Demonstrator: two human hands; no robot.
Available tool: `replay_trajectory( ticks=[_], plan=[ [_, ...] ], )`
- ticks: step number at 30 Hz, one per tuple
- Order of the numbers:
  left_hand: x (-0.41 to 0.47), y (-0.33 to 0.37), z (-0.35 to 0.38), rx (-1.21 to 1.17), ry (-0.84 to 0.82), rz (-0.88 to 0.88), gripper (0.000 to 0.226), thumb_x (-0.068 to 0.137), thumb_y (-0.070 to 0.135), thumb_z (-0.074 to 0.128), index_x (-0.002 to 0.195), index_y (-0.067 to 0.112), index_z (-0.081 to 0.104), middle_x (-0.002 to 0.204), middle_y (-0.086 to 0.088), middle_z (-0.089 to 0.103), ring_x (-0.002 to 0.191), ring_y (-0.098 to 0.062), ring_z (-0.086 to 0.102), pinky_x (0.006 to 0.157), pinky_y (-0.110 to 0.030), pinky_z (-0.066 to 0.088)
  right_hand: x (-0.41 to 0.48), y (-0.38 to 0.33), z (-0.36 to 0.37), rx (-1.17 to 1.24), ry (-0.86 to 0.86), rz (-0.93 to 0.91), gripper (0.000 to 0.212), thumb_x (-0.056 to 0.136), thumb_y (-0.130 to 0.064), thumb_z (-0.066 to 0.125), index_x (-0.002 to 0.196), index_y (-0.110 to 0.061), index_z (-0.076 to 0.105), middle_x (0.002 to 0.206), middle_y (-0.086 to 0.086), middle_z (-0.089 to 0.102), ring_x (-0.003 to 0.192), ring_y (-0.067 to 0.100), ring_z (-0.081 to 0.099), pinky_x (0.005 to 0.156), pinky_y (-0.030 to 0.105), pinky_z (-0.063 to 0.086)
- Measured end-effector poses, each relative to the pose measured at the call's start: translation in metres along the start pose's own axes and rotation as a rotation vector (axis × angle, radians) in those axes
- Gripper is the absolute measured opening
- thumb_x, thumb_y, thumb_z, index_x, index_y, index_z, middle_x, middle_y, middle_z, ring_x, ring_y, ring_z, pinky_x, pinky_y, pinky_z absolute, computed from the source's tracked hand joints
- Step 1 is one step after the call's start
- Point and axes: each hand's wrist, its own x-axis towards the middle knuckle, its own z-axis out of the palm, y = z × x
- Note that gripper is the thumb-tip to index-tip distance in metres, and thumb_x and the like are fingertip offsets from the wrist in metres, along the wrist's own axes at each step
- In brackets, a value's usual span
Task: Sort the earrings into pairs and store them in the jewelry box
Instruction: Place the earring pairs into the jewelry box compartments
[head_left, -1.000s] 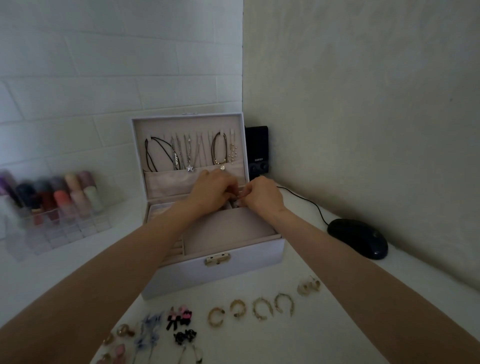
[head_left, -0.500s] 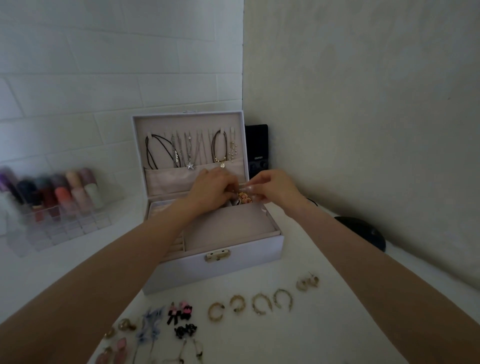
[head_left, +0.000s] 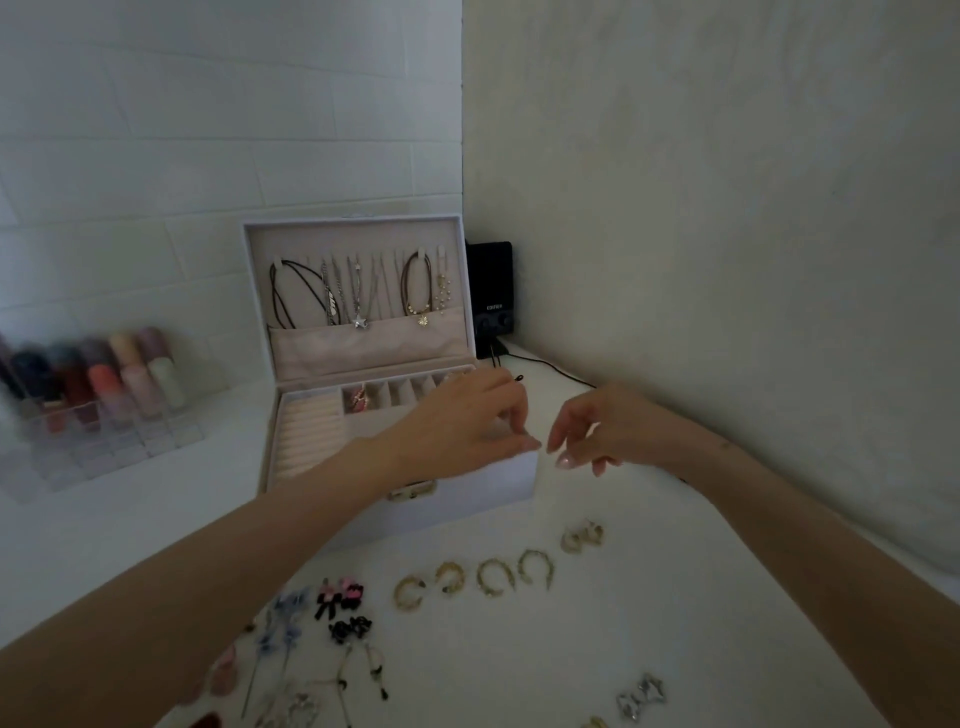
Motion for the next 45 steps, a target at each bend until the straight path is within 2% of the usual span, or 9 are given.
replay_trajectory(
  ticks=[4, 7, 15, 19, 25, 34, 38, 42, 45],
  plan=[
    [-0.002, 0.013, 0.009, -0.043, -0.031, 0.074, 0.035, 0.081, 0.051, 0.053, 0.086, 0.017, 0.058, 0.109, -0.001, 0.058, 0.100, -0.016, 0.054, 0.085, -0.033, 0.044, -0.007, 0.003, 0.000, -0.102, -0.080, 0.014, 0.016, 0.071, -0.011, 0.078, 0.076, -0.019, 0.065, 0.072, 0.001, 0.064, 0.049, -0.001, 0.056, 0.045, 0.010, 0.038],
    [-0.005, 0.019, 0.021, 0.028, -0.142, 0.088, 0.033, 0.080, 0.050, 0.060, 0.093, 0.020, 0.062, 0.122, 0.001, 0.054, 0.111, -0.015, 0.049, 0.096, -0.027, 0.031, -0.014, 0.004, 0.004, -0.261, -0.194, 0.081, 0.021, 0.071, -0.018, 0.079, 0.084, -0.020, 0.063, 0.081, 0.000, 0.064, 0.056, -0.001, 0.056, 0.049, 0.010, 0.040],
    [-0.005, 0.038, 0.050, 0.218, -0.055, 0.134, 0.038, 0.062, 0.064, 0.066, 0.061, 0.026, 0.064, 0.105, 0.003, 0.061, 0.104, -0.015, 0.057, 0.112, -0.039, 0.009, -0.019, 0.019, 0.016, -0.294, -0.245, 0.095, 0.031, 0.067, -0.018, 0.082, 0.076, -0.029, 0.055, 0.087, -0.002, 0.060, 0.076, 0.014, 0.059, 0.060, 0.015, 0.047],
    [-0.003, 0.051, 0.051, 0.235, -0.091, 0.071, 0.044, 0.061, 0.064, 0.068, 0.072, 0.022, 0.071, 0.111, 0.002, 0.057, 0.114, -0.017, 0.048, 0.113, -0.049, 0.005, -0.022, 0.024, 0.019, -0.253, -0.243, 0.084, 0.028, 0.068, -0.015, 0.081, 0.074, -0.029, 0.057, 0.078, -0.008, 0.058, 0.071, 0.012, 0.059, 0.059, 0.013, 0.046],
    [0.001, 0.062, 0.049, 0.261, -0.214, -0.044, 0.041, 0.072, 0.058, 0.063, 0.091, 0.023, 0.072, 0.126, 0.008, 0.048, 0.124, -0.011, 0.033, 0.113, -0.041, -0.003, -0.025, 0.027, 0.021, -0.126, -0.213, 0.087, 0.025, 0.070, -0.004, 0.078, 0.070, -0.022, 0.061, 0.069, -0.005, 0.061, 0.057, 0.005, 0.059, 0.056, 0.014, 0.049],
    [-0.004, 0.064, 0.047, 0.256, -0.144, -0.023, 0.030, 0.088, 0.043, 0.053, 0.092, 0.021, 0.072, 0.121, 0.008, 0.057, 0.118, -0.014, 0.040, 0.106, -0.036, 0.011, -0.033, 0.028, 0.022, 0.128, -0.083, 0.033, 0.010, 0.079, -0.002, 0.069, 0.075, -0.011, 0.068, 0.078, 0.015, 0.069, 0.060, 0.014, 0.067, 0.059, 0.020, 0.054],
    [-0.006, 0.057, 0.046, 0.171, 0.037, 0.023, 0.024, 0.085, 0.037, 0.057, 0.082, 0.018, 0.073, 0.106, 0.006, 0.064, 0.102, -0.019, 0.051, 0.089, -0.029, 0.024, -0.035, 0.020, 0.017, 0.220, -0.018, -0.010, 0.006, 0.082, -0.003, 0.065, 0.081, -0.005, 0.071, 0.070, 0.009, 0.070, 0.063, 0.013, 0.068, 0.062, 0.019, 0.055],
    [-0.008, 0.053, 0.033, -0.019, 0.117, -0.065, 0.022, 0.087, 0.033, 0.058, 0.088, 0.013, 0.069, 0.110, 0.004, 0.060, 0.102, -0.013, 0.048, 0.088, -0.024, 0.036, -0.035, 0.016, 0.011, 0.364, 0.049, -0.030, 0.012, 0.083, -0.005, 0.066, 0.091, 0.002, 0.071, 0.076, 0.016, 0.071, 0.069, 0.019, 0.071, 0.066, 0.023, 0.057],
    [-0.009, 0.046, 0.023, -0.138, 0.192, -0.064, 0.023, 0.088, 0.031, 0.057, 0.086, 0.009, 0.064, 0.102, -0.001, 0.058, 0.087, -0.007, 0.052, 0.076, -0.022, 0.046, -0.030, 0.010, 0.010, 0.489, 0.103, -0.087, 0.011, 0.083, -0.006, 0.066, 0.089, 0.002, 0.071, 0.081, 0.020, 0.071, 0.074, 0.024, 0.070, 0.070, 0.026, 0.058]
  ],
)
